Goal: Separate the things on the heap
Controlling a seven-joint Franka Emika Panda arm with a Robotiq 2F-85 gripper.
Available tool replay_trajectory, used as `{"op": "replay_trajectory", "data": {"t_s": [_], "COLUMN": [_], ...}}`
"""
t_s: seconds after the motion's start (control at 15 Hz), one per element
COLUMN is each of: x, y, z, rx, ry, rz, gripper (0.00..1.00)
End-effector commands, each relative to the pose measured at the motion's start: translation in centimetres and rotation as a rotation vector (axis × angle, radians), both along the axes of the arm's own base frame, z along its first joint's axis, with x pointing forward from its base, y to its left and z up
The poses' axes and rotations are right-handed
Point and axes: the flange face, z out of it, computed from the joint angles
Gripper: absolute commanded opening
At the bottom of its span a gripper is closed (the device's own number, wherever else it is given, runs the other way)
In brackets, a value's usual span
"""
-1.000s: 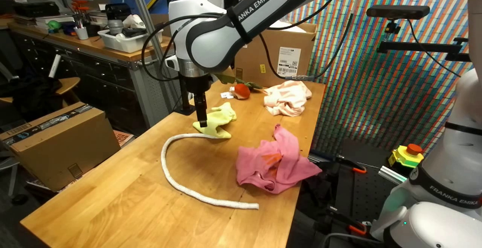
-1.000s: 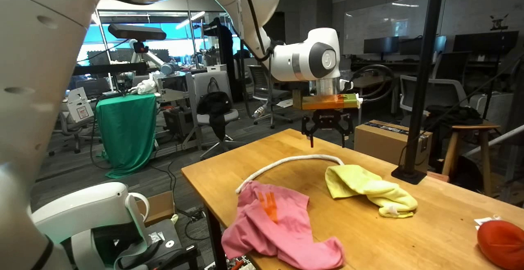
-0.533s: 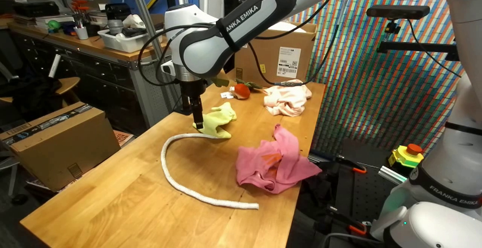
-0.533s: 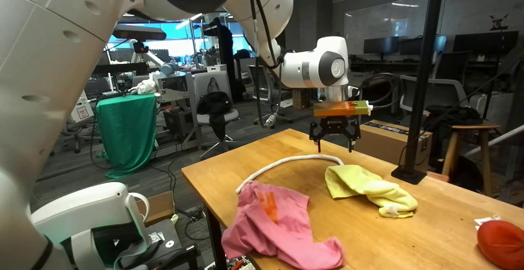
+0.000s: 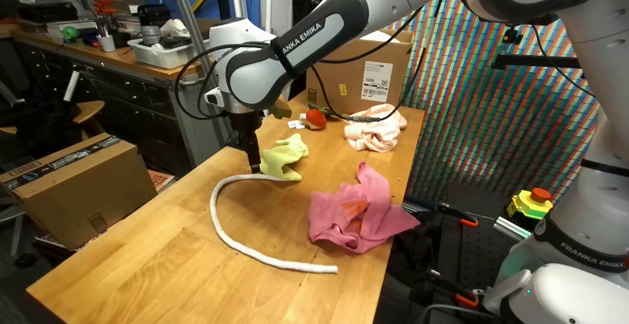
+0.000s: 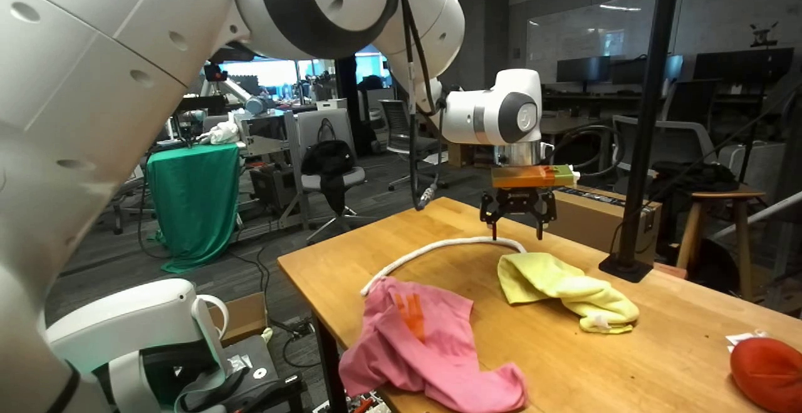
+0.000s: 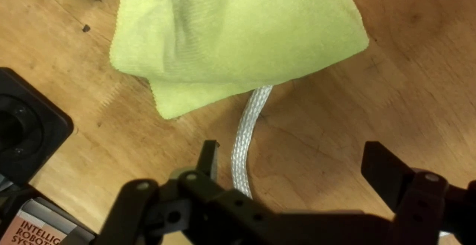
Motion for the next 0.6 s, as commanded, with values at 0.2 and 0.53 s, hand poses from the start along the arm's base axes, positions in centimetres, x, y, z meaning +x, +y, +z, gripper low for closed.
{"op": "replay_trajectory", "data": {"t_s": [0.2,0.53], "x": [2.2,2.7], "y": [-0.5,-0.8], "z": [-1.5,-3.2], "rx": [0.06,0.059], "ry": [0.015,0.023], "rz": [0.005,0.0], "gripper": [1.0,1.0]}}
